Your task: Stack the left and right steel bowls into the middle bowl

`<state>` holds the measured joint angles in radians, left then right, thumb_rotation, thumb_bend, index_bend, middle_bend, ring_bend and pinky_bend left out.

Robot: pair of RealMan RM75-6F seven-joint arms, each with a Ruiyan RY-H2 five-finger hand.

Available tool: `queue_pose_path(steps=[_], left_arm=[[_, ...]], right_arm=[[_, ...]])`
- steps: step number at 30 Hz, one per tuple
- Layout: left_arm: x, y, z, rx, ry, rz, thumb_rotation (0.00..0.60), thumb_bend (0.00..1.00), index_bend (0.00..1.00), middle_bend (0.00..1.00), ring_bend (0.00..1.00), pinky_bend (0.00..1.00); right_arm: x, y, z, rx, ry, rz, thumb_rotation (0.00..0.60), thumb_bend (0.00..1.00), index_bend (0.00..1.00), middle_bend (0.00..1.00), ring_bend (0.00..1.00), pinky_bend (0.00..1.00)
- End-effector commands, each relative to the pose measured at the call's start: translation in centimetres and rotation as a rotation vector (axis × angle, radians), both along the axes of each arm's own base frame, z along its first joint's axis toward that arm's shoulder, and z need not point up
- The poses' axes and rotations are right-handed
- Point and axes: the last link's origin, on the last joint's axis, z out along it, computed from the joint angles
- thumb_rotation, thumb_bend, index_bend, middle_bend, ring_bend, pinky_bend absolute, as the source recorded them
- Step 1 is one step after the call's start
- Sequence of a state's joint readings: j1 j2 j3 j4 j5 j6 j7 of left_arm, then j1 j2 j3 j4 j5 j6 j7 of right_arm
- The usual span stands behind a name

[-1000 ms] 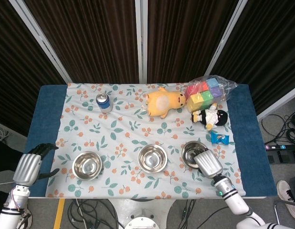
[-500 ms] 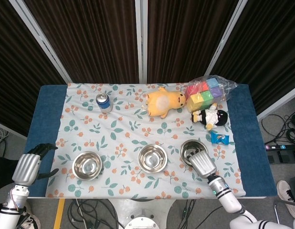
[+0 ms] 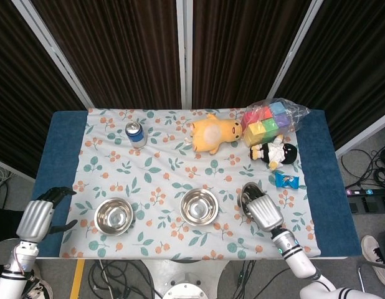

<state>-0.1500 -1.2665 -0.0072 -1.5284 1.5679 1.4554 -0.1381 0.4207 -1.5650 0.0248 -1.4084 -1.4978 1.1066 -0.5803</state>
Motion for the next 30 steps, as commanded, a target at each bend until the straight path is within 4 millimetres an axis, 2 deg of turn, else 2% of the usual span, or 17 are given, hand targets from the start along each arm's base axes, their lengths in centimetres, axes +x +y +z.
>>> queue_pose_path(steps=[1, 6, 9, 17, 21, 25, 30], left_arm=[[0.1, 0.1, 0.3, 0.012, 0.000, -0.001, 0.600, 0.12, 0.36, 0.38, 0.28, 0.42], [0.1, 0.2, 1.1, 0.046, -0.006, 0.000, 0.600, 0.12, 0.36, 0.38, 0.28, 0.42], [0.0, 0.1, 1.5, 0.057, -0.009, 0.003, 0.600, 0.12, 0.36, 0.38, 0.28, 0.42], [-0.7, 0.0, 2.0, 0.065, -0.021, 0.018, 0.600, 0.12, 0.36, 0.38, 0.28, 0.42], [-1.1, 0.0, 2.1, 0.069, -0.026, 0.025, 0.600, 0.12, 0.36, 0.38, 0.28, 0.42], [-1.5, 0.0, 2.3, 0.075, -0.030, 0.033, 0.600, 0.12, 0.36, 0.38, 0.28, 0.42], [-1.9, 0.0, 2.4, 0.078, -0.036, 0.038, 0.600, 0.12, 0.36, 0.38, 0.28, 0.42]], right_arm=[[2.7, -0.2, 1.1, -0.028, -0.041, 0.083, 0.600, 0.35, 0.72, 0.61, 0.59, 0.60], [7.3, -0.4, 1.3, -0.014, -0.073, 0.196, 0.600, 0.35, 0.72, 0.61, 0.59, 0.60], [8.8, -0.5, 0.5, 0.013, -0.057, 0.221, 0.600, 0.35, 0.72, 0.61, 0.59, 0.60], [9.7, -0.8, -2.6, 0.074, 0.008, 0.212, 0.600, 0.35, 0.72, 0.61, 0.59, 0.60], [10.0, -1.3, -3.5, 0.091, 0.014, 0.217, 0.600, 0.31, 0.71, 0.59, 0.59, 0.60], [10.6, -1.7, -4.1, 0.109, 0.008, 0.237, 0.600, 0.17, 0.63, 0.53, 0.58, 0.60], [10.9, -1.8, -4.6, 0.149, 0.027, 0.248, 0.600, 0.02, 0.41, 0.39, 0.50, 0.60]])
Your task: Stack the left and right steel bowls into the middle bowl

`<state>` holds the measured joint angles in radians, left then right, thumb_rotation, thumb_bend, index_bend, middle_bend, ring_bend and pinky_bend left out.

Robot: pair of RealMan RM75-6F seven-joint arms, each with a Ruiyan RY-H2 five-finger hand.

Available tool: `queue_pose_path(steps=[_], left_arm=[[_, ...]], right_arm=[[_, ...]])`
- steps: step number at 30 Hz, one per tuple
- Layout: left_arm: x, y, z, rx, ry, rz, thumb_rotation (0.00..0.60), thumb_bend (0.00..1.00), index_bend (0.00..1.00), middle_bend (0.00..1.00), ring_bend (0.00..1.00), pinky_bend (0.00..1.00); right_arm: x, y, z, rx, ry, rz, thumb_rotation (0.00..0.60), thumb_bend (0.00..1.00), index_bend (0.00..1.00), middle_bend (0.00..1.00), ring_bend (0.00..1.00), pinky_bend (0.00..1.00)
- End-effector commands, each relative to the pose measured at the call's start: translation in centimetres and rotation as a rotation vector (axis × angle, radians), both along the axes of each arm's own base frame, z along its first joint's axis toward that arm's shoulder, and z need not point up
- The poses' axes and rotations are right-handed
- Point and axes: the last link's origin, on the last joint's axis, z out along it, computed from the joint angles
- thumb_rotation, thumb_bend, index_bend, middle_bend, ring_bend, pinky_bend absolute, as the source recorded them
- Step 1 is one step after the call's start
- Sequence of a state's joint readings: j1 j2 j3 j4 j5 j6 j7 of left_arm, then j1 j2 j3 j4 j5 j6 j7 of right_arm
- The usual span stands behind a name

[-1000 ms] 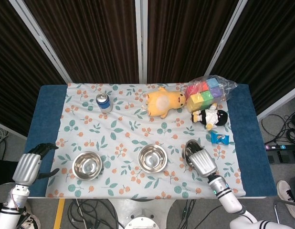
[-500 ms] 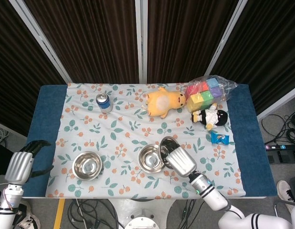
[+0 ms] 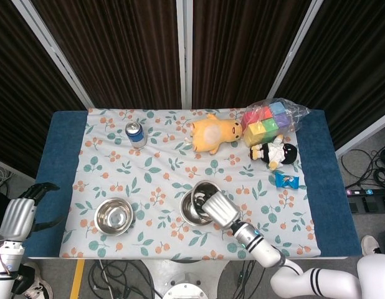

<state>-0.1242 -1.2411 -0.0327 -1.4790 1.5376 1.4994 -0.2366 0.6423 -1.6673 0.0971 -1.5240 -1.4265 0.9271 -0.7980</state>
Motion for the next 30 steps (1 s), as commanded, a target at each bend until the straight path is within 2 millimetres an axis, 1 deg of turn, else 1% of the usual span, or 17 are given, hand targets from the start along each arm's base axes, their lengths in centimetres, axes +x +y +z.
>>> queue_pose_path(steps=[1, 2, 4, 8, 10, 14, 20, 25, 30], left_arm=[[-0.1, 0.0, 0.0, 0.001, -0.003, 0.001, 0.600, 0.12, 0.36, 0.38, 0.28, 0.42], [-0.1, 0.0, 0.0, 0.001, -0.003, 0.001, 0.600, 0.12, 0.36, 0.38, 0.28, 0.42], [-0.1, 0.0, 0.0, 0.001, -0.005, -0.001, 0.600, 0.12, 0.36, 0.38, 0.28, 0.42], [-0.1, 0.0, 0.1, 0.002, -0.007, -0.005, 0.600, 0.13, 0.36, 0.38, 0.28, 0.42], [0.0, 0.0, 0.1, 0.000, -0.007, -0.006, 0.600, 0.13, 0.36, 0.38, 0.28, 0.42], [0.2, 0.1, 0.0, -0.003, -0.003, -0.012, 0.600, 0.12, 0.36, 0.38, 0.28, 0.42], [0.5, 0.2, -0.5, -0.022, 0.015, -0.020, 0.600, 0.13, 0.36, 0.38, 0.28, 0.42], [1.2, 0.4, -1.7, -0.091, 0.057, -0.039, 0.600, 0.13, 0.36, 0.38, 0.28, 0.42], [2.9, 0.8, -3.6, -0.213, 0.154, -0.139, 0.600, 0.13, 0.36, 0.38, 0.28, 0.42]], right_arm=[[0.2, 0.0, -0.2, 0.014, 0.008, 0.000, 0.600, 0.01, 0.37, 0.37, 0.48, 0.60], [0.2, 0.0, -0.1, 0.013, 0.008, 0.000, 0.600, 0.00, 0.33, 0.34, 0.46, 0.60], [0.4, 0.0, 0.0, 0.009, 0.007, 0.001, 0.600, 0.00, 0.30, 0.32, 0.46, 0.60], [0.6, 0.0, 0.4, -0.001, -0.002, 0.001, 0.600, 0.00, 0.29, 0.31, 0.45, 0.60], [0.8, -0.1, 1.0, -0.013, -0.015, 0.005, 0.600, 0.00, 0.29, 0.31, 0.45, 0.60], [1.3, -0.1, 2.8, -0.038, -0.045, 0.015, 0.600, 0.00, 0.29, 0.31, 0.45, 0.60], [1.9, 0.6, 6.3, -0.078, -0.077, 0.026, 0.600, 0.00, 0.29, 0.32, 0.45, 0.60], [2.2, 1.3, 9.7, -0.105, -0.158, -0.016, 0.600, 0.00, 0.28, 0.33, 0.42, 0.59], [3.3, 1.0, 12.3, -0.116, -0.285, -0.045, 0.600, 0.00, 0.28, 0.35, 0.38, 0.58]])
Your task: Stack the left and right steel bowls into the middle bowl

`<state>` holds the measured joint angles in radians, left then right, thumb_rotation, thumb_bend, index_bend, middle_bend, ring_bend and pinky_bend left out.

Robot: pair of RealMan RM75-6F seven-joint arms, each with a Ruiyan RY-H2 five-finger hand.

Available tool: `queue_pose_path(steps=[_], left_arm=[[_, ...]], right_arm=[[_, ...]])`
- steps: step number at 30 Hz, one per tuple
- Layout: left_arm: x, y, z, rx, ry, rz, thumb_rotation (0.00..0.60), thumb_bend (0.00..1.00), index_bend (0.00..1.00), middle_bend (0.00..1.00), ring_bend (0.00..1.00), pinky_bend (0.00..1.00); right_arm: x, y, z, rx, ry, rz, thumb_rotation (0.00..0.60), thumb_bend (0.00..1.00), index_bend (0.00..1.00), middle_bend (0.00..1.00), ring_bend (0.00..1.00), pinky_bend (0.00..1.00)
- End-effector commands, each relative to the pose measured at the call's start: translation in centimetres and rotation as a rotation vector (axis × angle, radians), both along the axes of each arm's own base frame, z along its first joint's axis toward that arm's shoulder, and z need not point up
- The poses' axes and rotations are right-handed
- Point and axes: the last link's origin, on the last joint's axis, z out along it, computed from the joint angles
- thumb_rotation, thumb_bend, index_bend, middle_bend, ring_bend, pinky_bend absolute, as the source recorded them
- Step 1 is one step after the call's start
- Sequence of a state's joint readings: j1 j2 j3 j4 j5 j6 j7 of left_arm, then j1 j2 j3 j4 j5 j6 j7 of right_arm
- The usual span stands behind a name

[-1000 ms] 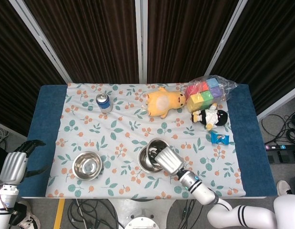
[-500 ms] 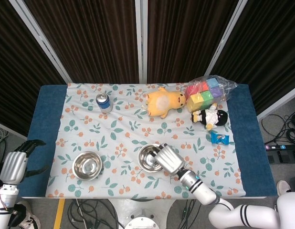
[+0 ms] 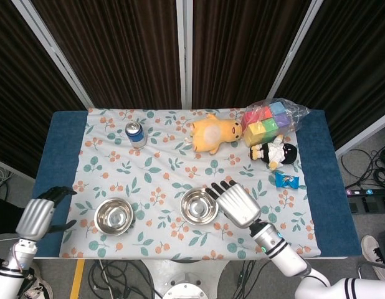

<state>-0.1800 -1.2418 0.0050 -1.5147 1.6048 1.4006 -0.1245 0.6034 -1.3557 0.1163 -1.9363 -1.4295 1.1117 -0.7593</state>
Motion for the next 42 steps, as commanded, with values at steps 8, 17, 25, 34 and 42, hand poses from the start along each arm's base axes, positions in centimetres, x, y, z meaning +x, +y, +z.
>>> queue_pose_path(steps=[8, 17, 25, 34, 42], left_arm=[[2.8, 0.1, -4.4, -0.233, 0.196, -0.180, 0.600, 0.15, 0.36, 0.38, 0.28, 0.42], [3.9, -0.2, -6.8, -0.267, 0.239, -0.267, 0.600, 0.15, 0.37, 0.40, 0.33, 0.48], [3.1, -1.0, -8.1, -0.259, 0.310, -0.303, 0.600, 0.16, 0.39, 0.43, 0.35, 0.49], [1.9, -0.7, -9.2, -0.221, 0.424, -0.332, 0.600, 0.16, 0.40, 0.44, 0.36, 0.52], [1.5, -1.3, -9.8, -0.198, 0.519, -0.398, 0.600, 0.17, 0.48, 0.48, 0.41, 0.55]], right_arm=[[1.4, -1.0, 4.2, -0.072, -0.178, 0.005, 0.600, 0.00, 0.31, 0.37, 0.36, 0.51], [0.1, -1.3, 4.9, -0.091, -0.170, -0.027, 0.600, 0.00, 0.31, 0.37, 0.35, 0.50], [-0.3, -1.3, 4.6, -0.092, -0.150, -0.036, 0.600, 0.00, 0.31, 0.37, 0.34, 0.50], [-0.7, -1.6, 4.4, -0.094, -0.140, -0.057, 0.600, 0.00, 0.31, 0.37, 0.34, 0.50], [-1.2, -1.9, 4.3, -0.089, -0.137, -0.073, 0.600, 0.00, 0.31, 0.38, 0.34, 0.50]])
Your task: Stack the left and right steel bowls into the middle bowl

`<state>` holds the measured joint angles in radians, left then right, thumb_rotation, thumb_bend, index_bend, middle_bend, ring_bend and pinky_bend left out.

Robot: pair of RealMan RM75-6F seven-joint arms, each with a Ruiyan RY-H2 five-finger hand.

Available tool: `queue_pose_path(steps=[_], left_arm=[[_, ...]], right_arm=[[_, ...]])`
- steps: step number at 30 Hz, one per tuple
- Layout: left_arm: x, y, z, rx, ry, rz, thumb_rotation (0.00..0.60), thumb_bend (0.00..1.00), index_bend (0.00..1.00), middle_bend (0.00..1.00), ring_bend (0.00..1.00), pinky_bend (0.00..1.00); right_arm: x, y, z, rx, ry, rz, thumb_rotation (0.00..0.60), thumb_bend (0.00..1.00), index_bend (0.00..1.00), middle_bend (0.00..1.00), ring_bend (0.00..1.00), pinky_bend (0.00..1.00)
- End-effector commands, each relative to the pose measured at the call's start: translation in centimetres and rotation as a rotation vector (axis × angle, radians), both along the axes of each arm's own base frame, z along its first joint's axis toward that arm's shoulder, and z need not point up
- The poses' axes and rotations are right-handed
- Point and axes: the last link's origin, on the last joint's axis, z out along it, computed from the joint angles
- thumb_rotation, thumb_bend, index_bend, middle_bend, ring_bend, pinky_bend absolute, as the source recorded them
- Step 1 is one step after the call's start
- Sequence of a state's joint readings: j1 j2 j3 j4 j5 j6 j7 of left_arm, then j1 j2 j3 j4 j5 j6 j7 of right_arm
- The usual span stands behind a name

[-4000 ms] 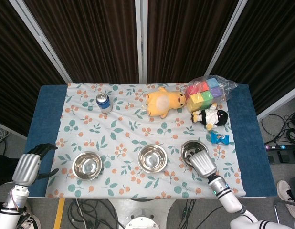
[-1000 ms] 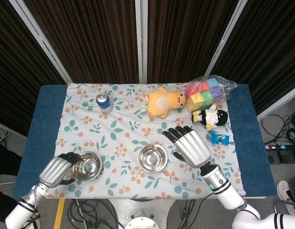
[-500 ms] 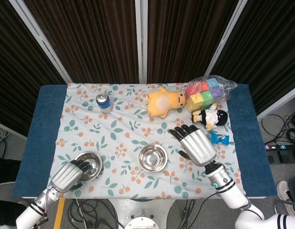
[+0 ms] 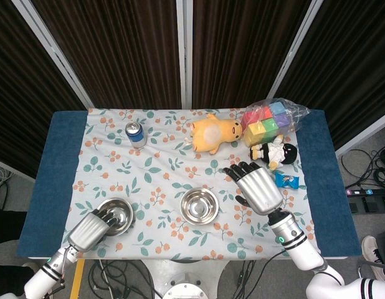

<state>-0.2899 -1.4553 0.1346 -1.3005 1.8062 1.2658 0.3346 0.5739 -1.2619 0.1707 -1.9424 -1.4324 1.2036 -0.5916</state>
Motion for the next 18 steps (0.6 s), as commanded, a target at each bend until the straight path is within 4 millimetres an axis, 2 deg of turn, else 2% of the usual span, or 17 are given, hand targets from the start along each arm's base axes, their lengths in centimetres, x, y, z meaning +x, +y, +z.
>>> queue_pose_path(steps=[1, 10, 18], left_arm=[[-0.1, -0.3, -0.4, 0.001, 0.017, -0.025, 0.600, 0.17, 0.48, 0.49, 0.41, 0.56], [0.2, 0.8, -1.3, 0.009, 0.053, -0.103, 0.600, 0.19, 0.49, 0.51, 0.42, 0.56], [0.2, 1.6, -2.4, 0.012, 0.068, -0.134, 0.600, 0.23, 0.57, 0.58, 0.48, 0.60]], right_arm=[[-0.1, -0.1, 0.0, 0.002, 0.001, -0.004, 0.600, 0.00, 0.31, 0.38, 0.34, 0.50], [-0.5, -0.3, -0.1, 0.007, 0.008, -0.019, 0.600, 0.00, 0.31, 0.38, 0.34, 0.50], [-0.8, -0.4, -0.1, 0.006, 0.011, -0.024, 0.600, 0.00, 0.31, 0.38, 0.34, 0.50]])
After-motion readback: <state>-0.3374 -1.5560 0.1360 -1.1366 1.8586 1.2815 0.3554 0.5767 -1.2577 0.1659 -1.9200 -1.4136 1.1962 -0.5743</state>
